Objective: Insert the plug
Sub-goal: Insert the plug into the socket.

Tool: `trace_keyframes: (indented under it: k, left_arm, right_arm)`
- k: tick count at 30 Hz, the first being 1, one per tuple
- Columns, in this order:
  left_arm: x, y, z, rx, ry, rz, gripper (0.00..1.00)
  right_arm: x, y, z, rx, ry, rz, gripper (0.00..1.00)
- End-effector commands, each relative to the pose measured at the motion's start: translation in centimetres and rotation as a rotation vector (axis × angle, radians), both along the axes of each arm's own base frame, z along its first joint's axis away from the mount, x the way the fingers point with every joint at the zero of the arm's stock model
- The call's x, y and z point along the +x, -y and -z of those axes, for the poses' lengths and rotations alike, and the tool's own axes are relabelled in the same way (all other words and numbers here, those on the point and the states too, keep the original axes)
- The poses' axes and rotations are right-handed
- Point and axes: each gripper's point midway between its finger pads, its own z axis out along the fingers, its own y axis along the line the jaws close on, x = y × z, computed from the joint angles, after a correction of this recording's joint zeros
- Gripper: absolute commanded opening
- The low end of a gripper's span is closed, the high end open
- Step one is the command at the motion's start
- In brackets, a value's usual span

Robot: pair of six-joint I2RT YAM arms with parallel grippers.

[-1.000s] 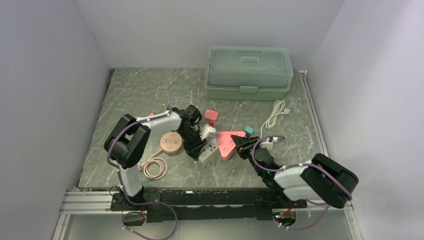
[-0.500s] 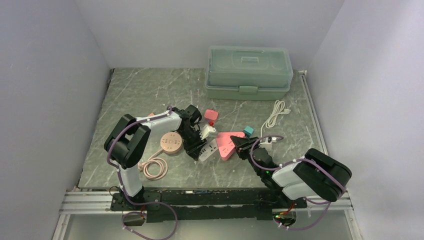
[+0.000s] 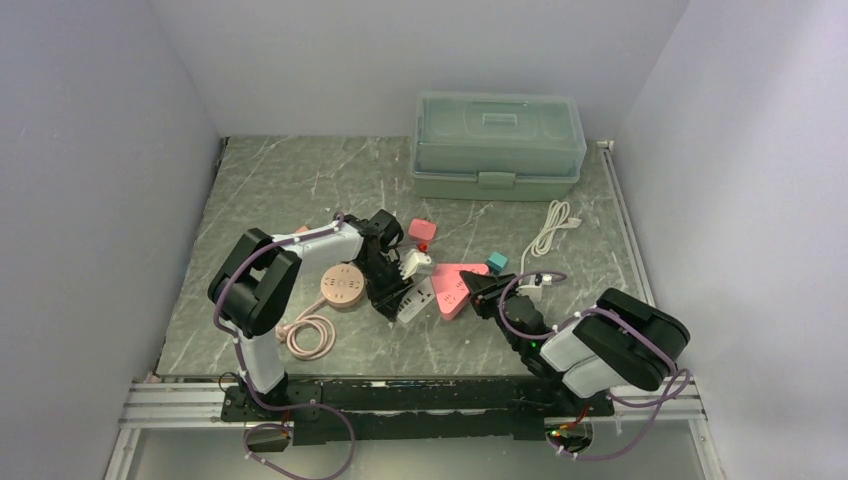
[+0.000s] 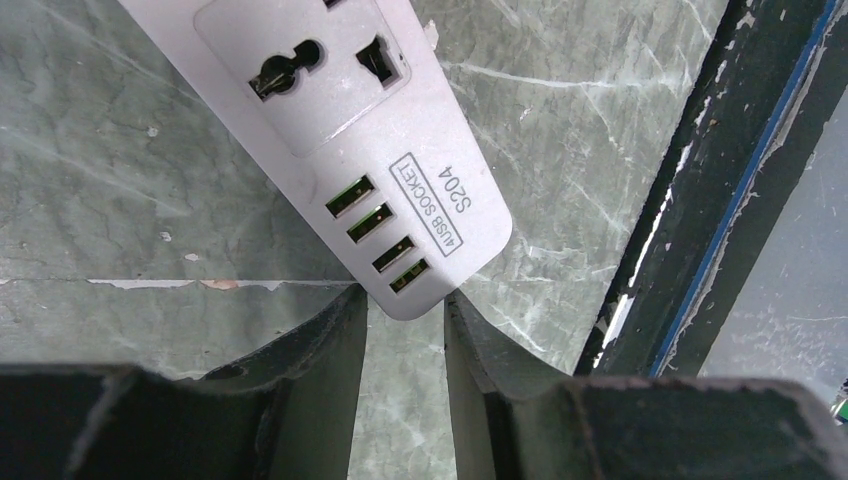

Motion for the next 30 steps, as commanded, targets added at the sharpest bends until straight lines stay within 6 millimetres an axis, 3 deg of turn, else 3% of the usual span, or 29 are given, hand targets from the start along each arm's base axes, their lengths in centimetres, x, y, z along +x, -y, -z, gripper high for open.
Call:
trace_keyframes:
  k: [1, 11, 30]
  left_arm:
    - [0.6, 1.5, -2.2, -0.078, 0.038, -0.003, 0.38]
    - [0.9, 1.9, -2.3, -0.084, 0.033, -0.025, 0.36]
    - [0.9, 1.8, -2.7, -0.086, 0.028, -0.042, 0.36]
  right_arm:
    - [-1.1, 0.2, 2.1, -0.058, -0.053, -0.036, 0.00]
    - [-0.7, -1.3, -1.0, 0.021, 0.048, -0.085, 0.00]
    - [0.0, -2.0, -3.0, 0.048, 0.133, -0.114, 0.00]
